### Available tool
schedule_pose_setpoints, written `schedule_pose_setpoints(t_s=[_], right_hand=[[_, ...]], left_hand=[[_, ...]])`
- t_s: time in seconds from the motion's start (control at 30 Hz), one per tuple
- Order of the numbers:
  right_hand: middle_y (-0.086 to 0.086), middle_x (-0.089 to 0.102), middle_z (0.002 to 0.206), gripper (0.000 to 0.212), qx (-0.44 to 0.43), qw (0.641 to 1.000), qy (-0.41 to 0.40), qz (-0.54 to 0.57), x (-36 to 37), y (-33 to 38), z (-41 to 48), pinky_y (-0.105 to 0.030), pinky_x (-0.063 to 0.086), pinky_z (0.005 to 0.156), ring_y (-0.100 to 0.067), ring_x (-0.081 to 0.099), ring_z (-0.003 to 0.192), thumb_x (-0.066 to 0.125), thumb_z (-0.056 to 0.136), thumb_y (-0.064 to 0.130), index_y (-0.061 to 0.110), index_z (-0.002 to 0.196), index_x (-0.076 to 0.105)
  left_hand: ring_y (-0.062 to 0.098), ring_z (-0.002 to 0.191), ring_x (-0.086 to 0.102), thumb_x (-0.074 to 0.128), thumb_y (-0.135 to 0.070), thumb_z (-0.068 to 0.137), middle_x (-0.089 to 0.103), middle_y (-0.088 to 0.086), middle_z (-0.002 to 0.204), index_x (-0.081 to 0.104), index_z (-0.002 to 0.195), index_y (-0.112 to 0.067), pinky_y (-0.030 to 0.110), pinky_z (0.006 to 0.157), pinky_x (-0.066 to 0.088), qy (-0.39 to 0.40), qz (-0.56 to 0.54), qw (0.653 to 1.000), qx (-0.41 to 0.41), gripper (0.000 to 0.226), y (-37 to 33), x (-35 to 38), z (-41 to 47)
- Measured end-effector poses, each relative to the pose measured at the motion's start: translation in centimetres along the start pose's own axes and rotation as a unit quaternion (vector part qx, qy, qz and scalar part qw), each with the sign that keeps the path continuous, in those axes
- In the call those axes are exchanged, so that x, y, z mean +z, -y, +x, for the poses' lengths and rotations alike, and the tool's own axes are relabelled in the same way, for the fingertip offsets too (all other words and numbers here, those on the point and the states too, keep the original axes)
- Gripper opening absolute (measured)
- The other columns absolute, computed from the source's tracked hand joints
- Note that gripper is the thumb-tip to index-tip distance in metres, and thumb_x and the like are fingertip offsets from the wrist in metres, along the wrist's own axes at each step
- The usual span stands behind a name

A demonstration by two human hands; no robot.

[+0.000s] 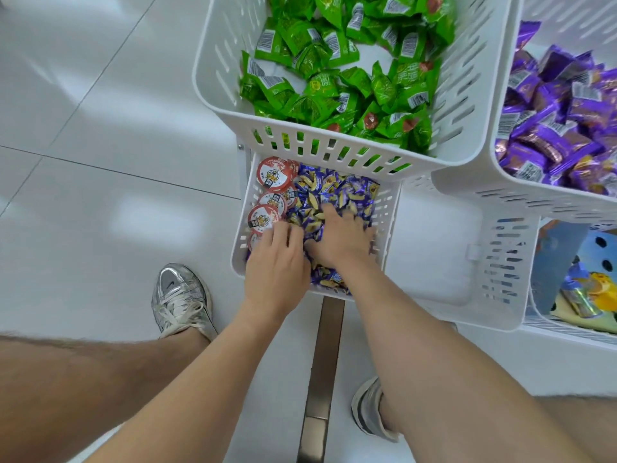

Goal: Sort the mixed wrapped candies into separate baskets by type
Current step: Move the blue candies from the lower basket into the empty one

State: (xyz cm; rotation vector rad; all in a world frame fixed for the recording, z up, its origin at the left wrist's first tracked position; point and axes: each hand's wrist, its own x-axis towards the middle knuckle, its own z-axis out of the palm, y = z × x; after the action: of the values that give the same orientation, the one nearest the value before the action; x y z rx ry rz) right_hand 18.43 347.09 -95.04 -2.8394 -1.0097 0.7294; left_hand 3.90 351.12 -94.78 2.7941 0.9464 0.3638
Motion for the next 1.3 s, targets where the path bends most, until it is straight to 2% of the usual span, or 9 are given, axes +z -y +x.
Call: schedule_pose_setpoints(t_s=[0.13, 0.23, 0.37, 0.5, 0.67, 0.73, 0.8, 0.97, 1.3], right_hand=[[-0.010, 0.057, 0.131, 0.065, -0.071, 0.994, -0.034, 0.079, 0.8, -1.1, -0.8, -0.054, 0.044, 0.104, -0.036, 0.050, 0.127, 0.072, 0.079, 0.036, 0.038, 0.137, 0.044], [-0.008, 0.058, 0.125, 0.069, -0.130, 0.985, -0.003, 0.110, 0.7, -2.2, -1.0, -0.050, 0.051, 0.097, -0.032, 0.057, 0.117, 0.070, 0.075, 0.031, 0.039, 0.140, 0.048], [-0.007, 0.059, 0.131, 0.086, -0.152, 0.987, 0.020, -0.039, -0.6, -3.0, -0.3, -0.054, 0.044, 0.108, -0.033, 0.057, 0.123, 0.076, 0.078, 0.049, 0.042, 0.153, 0.034], [-0.010, 0.058, 0.137, 0.085, -0.150, 0.963, -0.119, -0.187, -2.0, -3.4, 0.7, -0.052, 0.043, 0.107, -0.036, 0.053, 0.127, 0.084, 0.079, 0.042, 0.028, 0.148, 0.037], [-0.008, 0.055, 0.113, 0.047, -0.250, 0.935, -0.239, -0.081, -3.6, -4.4, 0.3, -0.043, 0.048, 0.091, -0.029, 0.053, 0.102, 0.078, 0.081, 0.043, 0.019, 0.118, 0.060], [-0.001, 0.052, 0.095, 0.039, -0.310, 0.932, -0.181, -0.045, -4.3, -4.8, -0.9, -0.038, 0.046, 0.080, -0.023, 0.052, 0.088, 0.070, 0.081, 0.049, 0.019, 0.105, 0.062], [-0.001, 0.051, 0.099, 0.059, -0.341, 0.929, -0.089, -0.108, -3.5, -5.2, -2.3, -0.035, 0.041, 0.080, -0.023, 0.051, 0.092, 0.067, 0.075, 0.059, 0.023, 0.120, 0.060], [-0.011, 0.049, 0.130, 0.101, -0.287, 0.916, -0.078, -0.269, -0.2, -4.8, -2.6, -0.049, 0.040, 0.097, -0.036, 0.045, 0.120, 0.078, 0.071, 0.058, 0.040, 0.156, 0.028], [-0.018, 0.060, 0.122, 0.069, -0.224, 0.933, -0.142, -0.243, -2.8, -3.5, 0.3, -0.049, 0.052, 0.091, -0.038, 0.057, 0.112, 0.075, 0.084, 0.003, 0.023, 0.141, 0.042]], left_hand=[[0.028, 0.085, 0.055, 0.057, -0.034, 0.086, 0.052, 0.005, 0.102, 0.049, 0.101, -0.014, 0.031, 0.054, 0.035, 0.041, -0.053, 0.997, -0.036, 0.027, -0.5, 1.1, -0.9], [0.026, 0.089, 0.058, 0.060, -0.040, 0.083, 0.053, 0.002, 0.103, 0.051, 0.103, -0.015, 0.030, 0.055, 0.034, 0.053, -0.061, 0.996, -0.023, 0.033, -0.5, 1.4, -0.6], [0.022, 0.098, 0.056, 0.055, -0.052, 0.080, 0.053, -0.003, 0.110, 0.052, 0.117, -0.019, 0.036, 0.059, 0.051, 0.097, -0.051, 0.994, -0.022, 0.050, -0.4, 1.2, -0.8], [0.026, 0.119, 0.053, 0.062, -0.046, 0.084, 0.055, 0.001, 0.131, 0.050, 0.139, -0.018, 0.042, 0.078, 0.057, 0.133, -0.081, 0.987, -0.025, 0.063, -0.3, 0.7, -0.6], [0.028, 0.114, 0.056, 0.075, -0.028, 0.086, 0.057, 0.004, 0.124, 0.056, 0.131, -0.017, 0.045, 0.081, 0.055, 0.159, -0.100, 0.981, -0.042, 0.049, 0.3, 0.9, 1.1], [0.030, 0.103, 0.061, 0.075, -0.022, 0.087, 0.059, 0.005, 0.116, 0.058, 0.124, -0.015, 0.048, 0.075, 0.056, 0.155, -0.094, 0.983, -0.041, 0.041, 0.6, 1.0, 1.7], [0.032, 0.092, 0.065, 0.072, -0.015, 0.089, 0.060, 0.005, 0.110, 0.059, 0.119, -0.016, 0.048, 0.065, 0.056, 0.141, -0.071, 0.987, -0.039, 0.033, 0.9, 1.0, 2.0], [0.028, 0.092, 0.062, 0.077, -0.013, 0.085, 0.060, 0.003, 0.107, 0.064, 0.112, -0.016, 0.040, 0.049, 0.052, 0.058, -0.011, 0.998, 0.019, 0.030, 2.2, 0.6, 1.4], [0.029, 0.102, 0.061, 0.073, -0.038, 0.089, 0.058, 0.006, 0.120, 0.051, 0.132, -0.016, 0.039, 0.077, 0.055, -0.004, -0.025, 0.999, 0.032, 0.054, 2.7, -0.5, 1.4]])
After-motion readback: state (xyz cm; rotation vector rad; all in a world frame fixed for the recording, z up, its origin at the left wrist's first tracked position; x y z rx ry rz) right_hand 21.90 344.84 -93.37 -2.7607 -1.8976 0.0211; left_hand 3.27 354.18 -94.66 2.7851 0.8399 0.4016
